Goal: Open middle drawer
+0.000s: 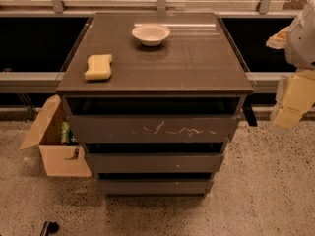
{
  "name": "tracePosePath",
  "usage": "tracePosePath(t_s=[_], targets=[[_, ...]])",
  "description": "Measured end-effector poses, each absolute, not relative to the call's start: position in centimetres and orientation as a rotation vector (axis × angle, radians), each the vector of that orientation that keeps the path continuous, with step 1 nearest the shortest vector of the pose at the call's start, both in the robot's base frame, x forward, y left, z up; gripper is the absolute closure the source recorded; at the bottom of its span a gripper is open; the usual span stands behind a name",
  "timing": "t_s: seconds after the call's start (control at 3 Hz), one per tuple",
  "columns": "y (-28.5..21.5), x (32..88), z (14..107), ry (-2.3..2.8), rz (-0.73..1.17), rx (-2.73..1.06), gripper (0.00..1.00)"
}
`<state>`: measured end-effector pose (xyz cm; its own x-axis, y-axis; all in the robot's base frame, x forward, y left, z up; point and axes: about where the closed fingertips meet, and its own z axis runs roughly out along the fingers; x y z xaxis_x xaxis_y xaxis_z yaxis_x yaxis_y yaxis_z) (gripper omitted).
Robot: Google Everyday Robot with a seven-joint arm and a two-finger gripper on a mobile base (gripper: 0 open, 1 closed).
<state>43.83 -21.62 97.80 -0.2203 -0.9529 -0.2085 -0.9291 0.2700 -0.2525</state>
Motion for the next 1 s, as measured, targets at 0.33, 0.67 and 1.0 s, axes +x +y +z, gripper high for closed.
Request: tracePosePath(t_s=[0.33, 0.67, 1.0], targets=[[-21.6, 43.8, 97.8, 2.227, -0.105, -1.721, 0.00], [-22.3, 44.2, 94.5, 2.229, -0.033, -1.727, 0.00], [-23.3, 44.7, 88.1, 2.262, 0.120, -1.691, 0.00]])
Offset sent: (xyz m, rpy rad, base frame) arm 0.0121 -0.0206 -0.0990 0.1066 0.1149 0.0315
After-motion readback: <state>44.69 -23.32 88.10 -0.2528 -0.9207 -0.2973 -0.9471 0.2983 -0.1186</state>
